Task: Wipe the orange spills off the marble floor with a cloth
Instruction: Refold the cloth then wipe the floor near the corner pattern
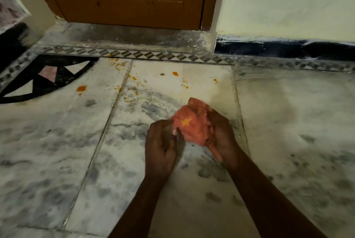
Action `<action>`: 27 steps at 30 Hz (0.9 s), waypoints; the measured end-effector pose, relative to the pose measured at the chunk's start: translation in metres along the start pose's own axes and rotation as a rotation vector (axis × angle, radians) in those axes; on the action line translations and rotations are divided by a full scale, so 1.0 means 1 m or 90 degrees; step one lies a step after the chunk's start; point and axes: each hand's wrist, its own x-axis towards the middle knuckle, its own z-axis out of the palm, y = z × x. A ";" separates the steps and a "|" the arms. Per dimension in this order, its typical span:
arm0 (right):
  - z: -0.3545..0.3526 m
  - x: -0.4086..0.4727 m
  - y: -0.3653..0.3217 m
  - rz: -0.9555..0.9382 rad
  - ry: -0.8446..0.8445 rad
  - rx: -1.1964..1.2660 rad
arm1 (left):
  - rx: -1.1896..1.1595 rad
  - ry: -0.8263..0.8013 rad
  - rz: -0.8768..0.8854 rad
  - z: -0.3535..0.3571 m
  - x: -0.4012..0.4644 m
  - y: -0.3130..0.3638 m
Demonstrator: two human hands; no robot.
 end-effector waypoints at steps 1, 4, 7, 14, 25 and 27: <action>-0.001 -0.005 0.002 -0.022 0.001 0.003 | -0.004 -0.004 0.027 -0.003 -0.009 0.009; 0.000 -0.026 0.003 -0.024 -0.018 0.032 | -0.016 -0.025 0.038 -0.013 -0.026 0.034; 0.004 -0.041 0.005 0.002 -0.025 0.047 | -0.036 -0.090 -0.011 -0.019 -0.029 0.042; 0.013 -0.070 -0.007 0.055 0.000 0.074 | -0.096 -0.004 -0.226 -0.029 -0.022 0.067; 0.013 -0.107 -0.045 0.040 -0.046 -0.047 | -0.265 -0.102 -0.390 -0.055 -0.028 0.100; 0.013 -0.112 -0.049 0.017 -0.055 -0.082 | -0.273 -0.110 -0.392 -0.061 -0.030 0.102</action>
